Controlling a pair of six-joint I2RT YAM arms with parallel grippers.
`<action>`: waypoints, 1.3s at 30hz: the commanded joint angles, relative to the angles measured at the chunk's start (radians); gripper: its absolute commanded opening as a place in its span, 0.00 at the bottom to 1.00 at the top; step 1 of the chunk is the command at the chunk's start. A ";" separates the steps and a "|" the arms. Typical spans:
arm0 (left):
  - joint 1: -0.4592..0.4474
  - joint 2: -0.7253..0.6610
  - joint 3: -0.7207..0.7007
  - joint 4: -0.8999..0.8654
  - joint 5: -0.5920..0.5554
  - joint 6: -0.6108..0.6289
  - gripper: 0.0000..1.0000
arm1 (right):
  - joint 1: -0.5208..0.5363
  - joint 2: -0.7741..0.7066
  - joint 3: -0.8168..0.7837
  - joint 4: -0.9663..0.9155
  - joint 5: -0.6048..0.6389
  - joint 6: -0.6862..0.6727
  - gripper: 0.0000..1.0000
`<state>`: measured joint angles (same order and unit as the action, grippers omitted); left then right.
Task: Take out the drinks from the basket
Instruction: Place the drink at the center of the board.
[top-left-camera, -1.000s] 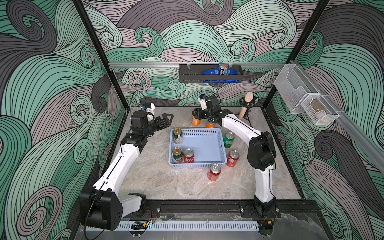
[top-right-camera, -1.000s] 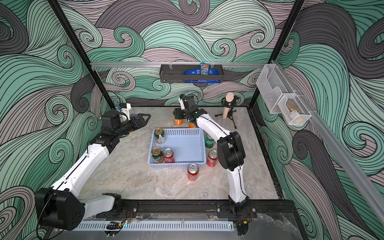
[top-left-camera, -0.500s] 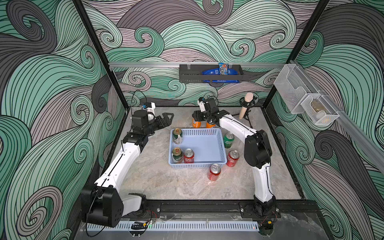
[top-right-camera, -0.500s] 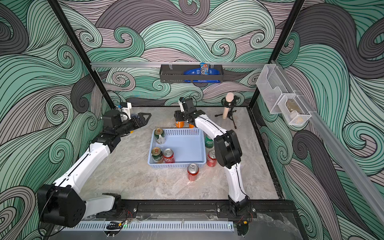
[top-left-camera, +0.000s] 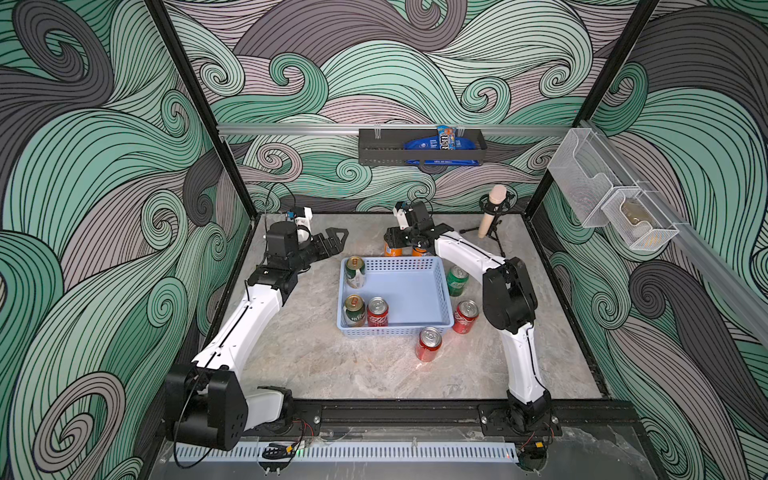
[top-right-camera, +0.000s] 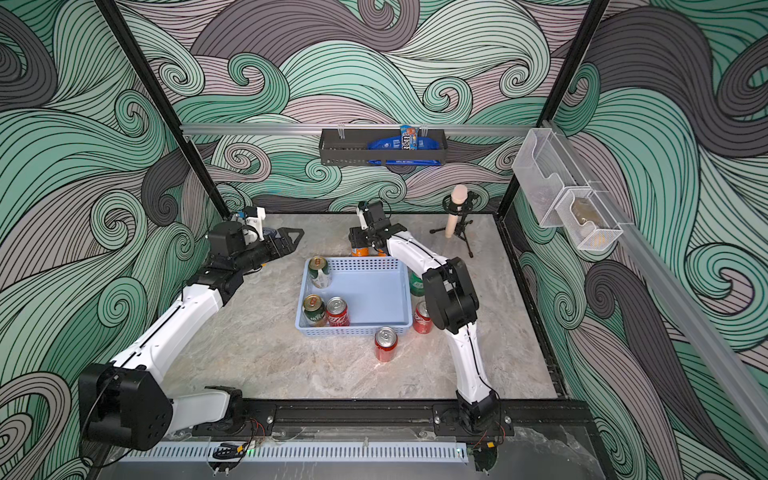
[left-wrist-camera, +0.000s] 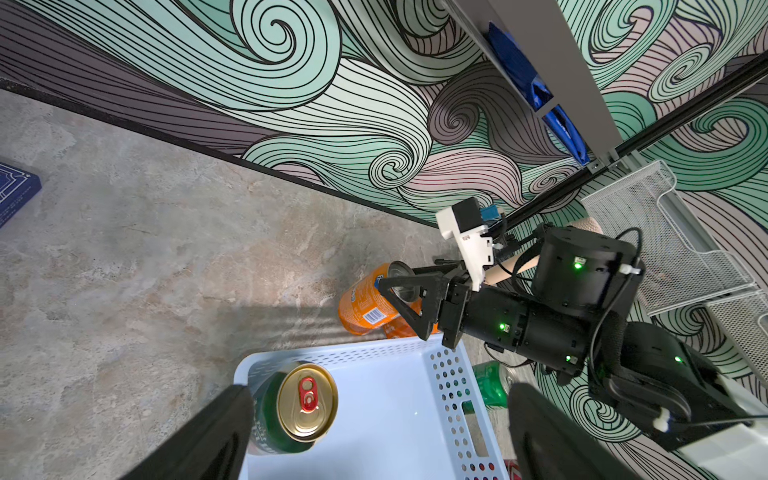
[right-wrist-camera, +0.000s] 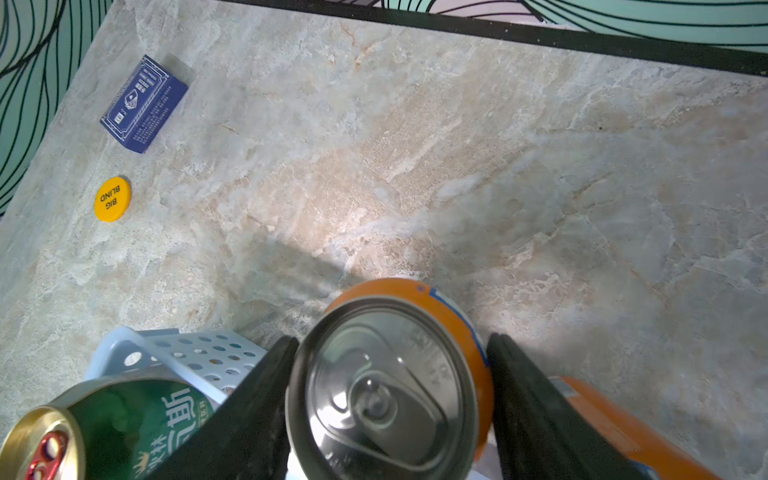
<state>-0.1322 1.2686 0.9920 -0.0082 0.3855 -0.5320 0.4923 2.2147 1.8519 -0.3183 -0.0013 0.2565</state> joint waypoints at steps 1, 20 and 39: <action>-0.003 0.005 -0.001 0.027 0.006 0.024 0.98 | 0.001 -0.013 0.005 0.087 0.009 0.007 0.51; -0.003 0.014 -0.023 0.037 0.013 0.023 0.98 | 0.008 -0.029 -0.035 0.085 0.004 0.007 0.78; 0.008 0.028 -0.037 0.005 0.009 0.045 0.98 | 0.016 -0.172 -0.030 0.086 -0.078 0.009 0.87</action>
<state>-0.1318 1.2816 0.9642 0.0017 0.3870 -0.5060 0.5026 2.1250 1.8179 -0.2543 -0.0437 0.2718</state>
